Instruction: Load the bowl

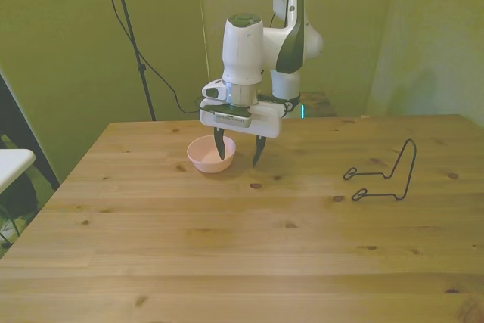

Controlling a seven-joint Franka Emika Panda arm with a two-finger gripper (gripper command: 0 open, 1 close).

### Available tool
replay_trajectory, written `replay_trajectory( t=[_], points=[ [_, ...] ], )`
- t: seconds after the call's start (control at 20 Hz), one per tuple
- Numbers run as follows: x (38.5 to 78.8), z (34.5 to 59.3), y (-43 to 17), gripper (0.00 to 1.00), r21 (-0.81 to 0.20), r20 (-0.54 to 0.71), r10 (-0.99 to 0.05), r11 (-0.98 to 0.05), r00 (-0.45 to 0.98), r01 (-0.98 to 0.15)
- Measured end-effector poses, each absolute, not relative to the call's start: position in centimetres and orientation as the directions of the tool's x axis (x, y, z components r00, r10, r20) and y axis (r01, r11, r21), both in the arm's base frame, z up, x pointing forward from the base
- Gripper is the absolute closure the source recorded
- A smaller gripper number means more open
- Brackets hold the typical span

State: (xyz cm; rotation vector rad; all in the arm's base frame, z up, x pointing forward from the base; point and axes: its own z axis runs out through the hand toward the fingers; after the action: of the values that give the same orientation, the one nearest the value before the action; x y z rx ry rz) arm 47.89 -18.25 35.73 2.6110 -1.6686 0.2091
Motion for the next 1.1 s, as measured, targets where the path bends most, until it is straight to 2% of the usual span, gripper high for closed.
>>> replay_trajectory(
  t=[0.9,1.1],
  points=[
    [47.83,35.15,-18.91,1.00,-0.076,0.096,-0.883,-0.467,0.460,-0.881],
    [48.29,36.03,-18.76,1.00,-0.105,0.097,-0.874,-0.485,0.477,-0.868]
  ],
)
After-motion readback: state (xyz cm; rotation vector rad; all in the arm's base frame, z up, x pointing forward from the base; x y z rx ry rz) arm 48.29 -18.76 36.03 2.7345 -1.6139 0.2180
